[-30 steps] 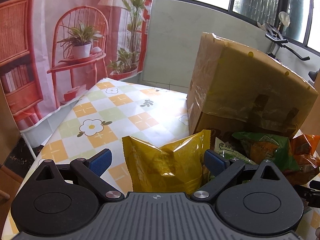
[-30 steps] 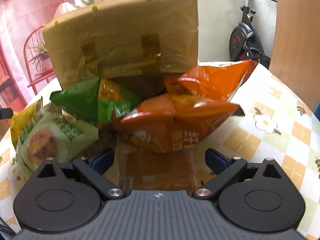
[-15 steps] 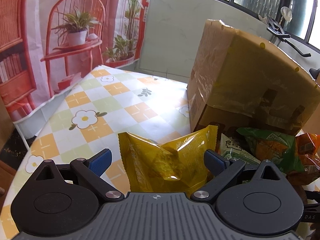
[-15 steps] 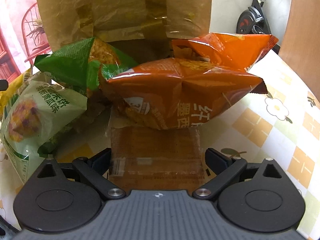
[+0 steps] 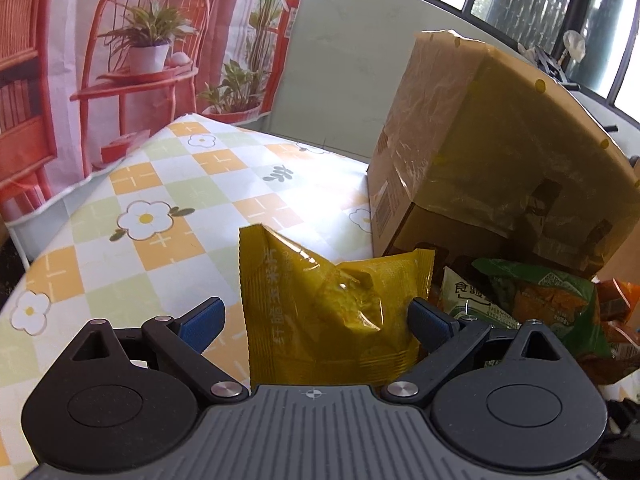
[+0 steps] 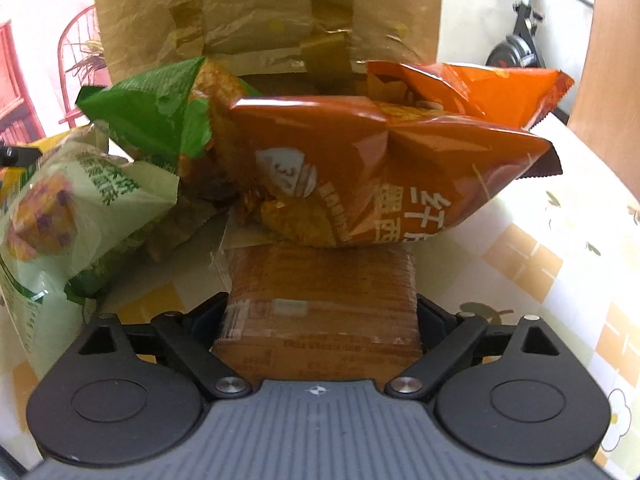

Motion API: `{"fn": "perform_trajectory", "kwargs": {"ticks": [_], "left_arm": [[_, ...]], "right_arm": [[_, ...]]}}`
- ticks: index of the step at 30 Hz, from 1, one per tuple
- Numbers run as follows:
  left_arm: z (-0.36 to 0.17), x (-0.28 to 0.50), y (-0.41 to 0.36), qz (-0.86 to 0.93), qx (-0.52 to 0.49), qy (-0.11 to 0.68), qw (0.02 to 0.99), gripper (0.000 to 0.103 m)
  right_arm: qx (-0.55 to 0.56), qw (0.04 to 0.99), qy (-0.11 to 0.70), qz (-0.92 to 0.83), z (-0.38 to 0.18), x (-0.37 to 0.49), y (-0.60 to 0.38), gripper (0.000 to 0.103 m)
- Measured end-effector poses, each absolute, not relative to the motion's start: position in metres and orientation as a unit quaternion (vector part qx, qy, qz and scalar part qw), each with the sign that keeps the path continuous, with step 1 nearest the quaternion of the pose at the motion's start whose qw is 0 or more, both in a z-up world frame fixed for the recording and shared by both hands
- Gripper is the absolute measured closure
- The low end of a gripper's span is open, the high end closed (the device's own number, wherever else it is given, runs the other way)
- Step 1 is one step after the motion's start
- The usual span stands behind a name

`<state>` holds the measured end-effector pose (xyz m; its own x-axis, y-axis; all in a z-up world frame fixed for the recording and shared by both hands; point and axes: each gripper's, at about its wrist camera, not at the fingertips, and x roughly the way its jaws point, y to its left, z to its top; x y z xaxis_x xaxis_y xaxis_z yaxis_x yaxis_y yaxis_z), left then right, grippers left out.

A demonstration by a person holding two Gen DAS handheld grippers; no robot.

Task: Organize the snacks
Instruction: 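Close the left tool on the yellow bag while the right tool closes on the biscuit pack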

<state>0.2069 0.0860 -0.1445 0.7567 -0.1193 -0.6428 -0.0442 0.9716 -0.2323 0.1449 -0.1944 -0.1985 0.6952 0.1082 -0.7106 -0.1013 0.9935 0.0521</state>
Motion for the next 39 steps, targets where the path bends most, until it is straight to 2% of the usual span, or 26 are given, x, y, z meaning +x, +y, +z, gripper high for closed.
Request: {"fn": "perform_trajectory", "kwargs": {"ticks": [12, 17, 21, 39], "left_arm": [[-0.164, 0.217, 0.079, -0.040, -0.145, 0.362, 0.920, 0.007], [-0.161, 0.216, 0.081, -0.041, -0.152, 0.352, 0.923, 0.024], [-0.155, 0.211, 0.080, -0.020, -0.128, 0.343, 0.931, 0.028], [-0.129, 0.183, 0.085, -0.003, -0.135, 0.311, 0.941, 0.028]], "right_arm": [[-0.012, 0.928, 0.369, 0.057, -0.210, 0.141, -0.189, 0.004], [-0.014, 0.928, 0.367, 0.057, -0.206, 0.140, -0.189, 0.004], [-0.014, 0.928, 0.367, 0.057, -0.206, 0.140, -0.188, 0.004], [-0.008, 0.924, 0.378, 0.052, -0.202, 0.140, -0.190, 0.006]]}}
